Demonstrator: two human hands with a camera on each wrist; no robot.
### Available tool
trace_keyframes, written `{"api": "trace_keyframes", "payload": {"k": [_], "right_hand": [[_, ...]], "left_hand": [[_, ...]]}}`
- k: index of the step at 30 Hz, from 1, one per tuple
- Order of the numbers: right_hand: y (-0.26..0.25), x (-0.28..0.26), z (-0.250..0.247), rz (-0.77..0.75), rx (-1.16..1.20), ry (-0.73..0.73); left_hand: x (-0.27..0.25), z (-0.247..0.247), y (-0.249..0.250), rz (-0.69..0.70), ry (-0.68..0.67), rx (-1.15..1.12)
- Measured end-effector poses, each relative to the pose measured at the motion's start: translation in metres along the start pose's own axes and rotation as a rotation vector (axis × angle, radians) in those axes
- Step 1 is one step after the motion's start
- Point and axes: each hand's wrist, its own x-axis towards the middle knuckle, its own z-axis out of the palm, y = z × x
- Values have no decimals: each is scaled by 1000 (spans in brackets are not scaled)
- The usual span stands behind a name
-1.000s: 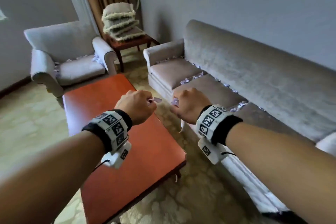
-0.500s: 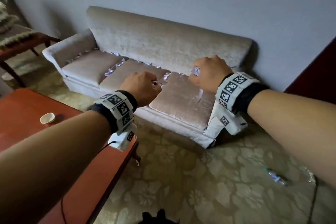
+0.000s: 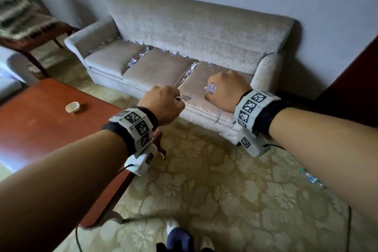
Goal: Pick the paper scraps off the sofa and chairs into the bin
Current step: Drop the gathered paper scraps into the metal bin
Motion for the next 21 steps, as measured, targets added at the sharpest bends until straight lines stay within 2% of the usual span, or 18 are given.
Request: {"api": "trace_keyframes", "payload": {"k": [12,21], "right_hand": [[-201,-27,41,-397,51,-76],[-404,-87,94,-618,43,-86]], "left_hand": [[-163,-82,-150,-378,180,102],[-325,-137,-289,-575,247,96]]}}
